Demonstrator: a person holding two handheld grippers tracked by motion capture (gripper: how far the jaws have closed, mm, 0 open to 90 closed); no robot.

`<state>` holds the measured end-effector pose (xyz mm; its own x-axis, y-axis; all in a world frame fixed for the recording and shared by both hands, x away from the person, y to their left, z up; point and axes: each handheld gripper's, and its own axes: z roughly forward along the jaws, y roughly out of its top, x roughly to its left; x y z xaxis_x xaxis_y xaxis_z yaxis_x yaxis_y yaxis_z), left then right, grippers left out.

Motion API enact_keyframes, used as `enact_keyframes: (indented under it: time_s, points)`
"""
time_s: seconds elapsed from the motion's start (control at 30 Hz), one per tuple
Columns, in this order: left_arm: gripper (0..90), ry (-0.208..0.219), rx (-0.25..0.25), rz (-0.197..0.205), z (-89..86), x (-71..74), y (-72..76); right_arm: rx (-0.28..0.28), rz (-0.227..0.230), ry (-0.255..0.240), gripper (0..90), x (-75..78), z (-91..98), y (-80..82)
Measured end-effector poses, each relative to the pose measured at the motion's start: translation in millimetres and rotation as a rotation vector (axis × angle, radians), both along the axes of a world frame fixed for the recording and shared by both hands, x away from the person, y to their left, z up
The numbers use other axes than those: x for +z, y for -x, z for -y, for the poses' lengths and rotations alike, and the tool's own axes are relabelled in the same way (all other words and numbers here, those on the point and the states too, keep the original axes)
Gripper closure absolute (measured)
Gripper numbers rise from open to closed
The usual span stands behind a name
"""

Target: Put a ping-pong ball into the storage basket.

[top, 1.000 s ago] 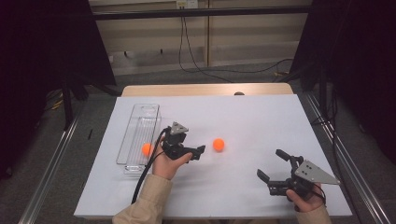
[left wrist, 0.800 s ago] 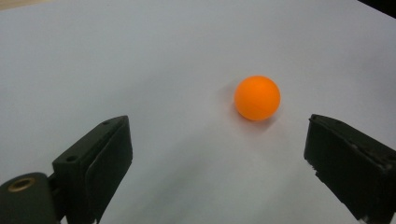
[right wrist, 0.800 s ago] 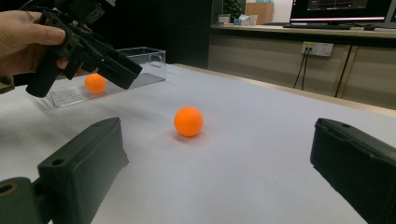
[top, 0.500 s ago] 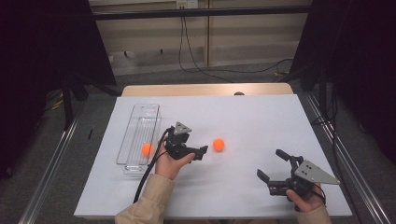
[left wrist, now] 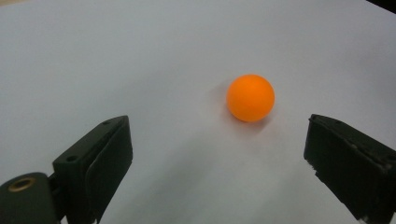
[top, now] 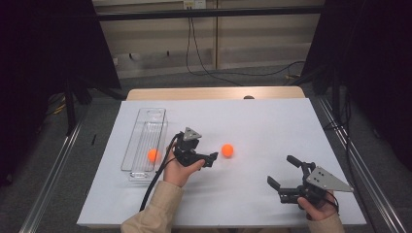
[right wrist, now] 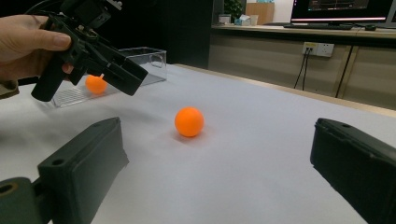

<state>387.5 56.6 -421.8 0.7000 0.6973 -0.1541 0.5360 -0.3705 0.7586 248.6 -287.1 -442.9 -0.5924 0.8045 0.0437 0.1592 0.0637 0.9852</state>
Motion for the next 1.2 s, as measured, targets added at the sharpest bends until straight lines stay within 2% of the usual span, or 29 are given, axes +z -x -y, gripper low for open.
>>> enact_keyframes:
  time_s: [1.2]
  points:
    - [7.9, -0.001, -0.028, -0.006, 13.9, -7.0, -2.8, -0.001, -0.003, 0.0, 2.5, -0.1, -0.2, -0.1]
